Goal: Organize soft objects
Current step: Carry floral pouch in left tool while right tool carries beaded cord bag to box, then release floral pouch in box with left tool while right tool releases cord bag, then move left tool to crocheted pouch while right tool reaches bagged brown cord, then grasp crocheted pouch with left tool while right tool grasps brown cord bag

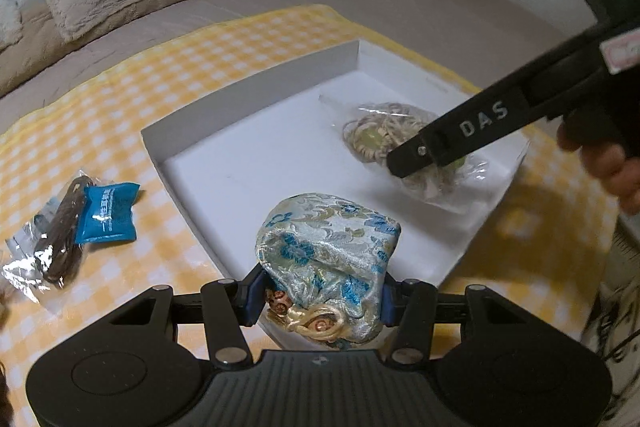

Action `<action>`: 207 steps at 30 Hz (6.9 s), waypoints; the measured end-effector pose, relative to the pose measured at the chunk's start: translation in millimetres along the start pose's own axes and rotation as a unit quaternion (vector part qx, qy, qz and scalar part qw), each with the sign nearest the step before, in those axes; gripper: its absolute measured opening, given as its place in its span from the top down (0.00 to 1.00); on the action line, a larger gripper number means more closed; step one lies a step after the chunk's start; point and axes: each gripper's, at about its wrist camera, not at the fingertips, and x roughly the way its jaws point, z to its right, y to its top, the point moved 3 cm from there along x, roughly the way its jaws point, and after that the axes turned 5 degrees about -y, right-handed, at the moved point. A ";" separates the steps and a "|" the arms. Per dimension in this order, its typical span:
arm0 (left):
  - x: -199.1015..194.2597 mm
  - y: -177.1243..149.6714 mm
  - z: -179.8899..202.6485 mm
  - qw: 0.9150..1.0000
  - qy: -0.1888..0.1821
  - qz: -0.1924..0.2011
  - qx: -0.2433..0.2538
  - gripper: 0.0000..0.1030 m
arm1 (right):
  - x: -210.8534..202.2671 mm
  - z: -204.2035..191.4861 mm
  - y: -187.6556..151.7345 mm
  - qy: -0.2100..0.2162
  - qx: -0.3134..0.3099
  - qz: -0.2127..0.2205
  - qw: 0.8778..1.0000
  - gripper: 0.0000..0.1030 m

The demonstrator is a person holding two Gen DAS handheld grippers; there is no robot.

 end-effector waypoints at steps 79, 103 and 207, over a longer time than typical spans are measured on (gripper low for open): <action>-68.9 -13.6 -32.3 0.979 0.070 0.064 -0.179 0.00 | -74.1 23.2 -50.3 -0.022 -0.001 0.088 0.996 0.00; -138.7 -53.3 -136.5 0.939 0.198 0.123 -0.254 0.00 | -49.4 -52.0 -20.9 0.013 -0.018 0.099 0.995 0.00; -116.1 -109.6 -252.1 0.919 0.213 0.030 -0.330 0.53 | 18.7 -228.1 -26.2 0.200 -0.099 -0.052 0.973 0.92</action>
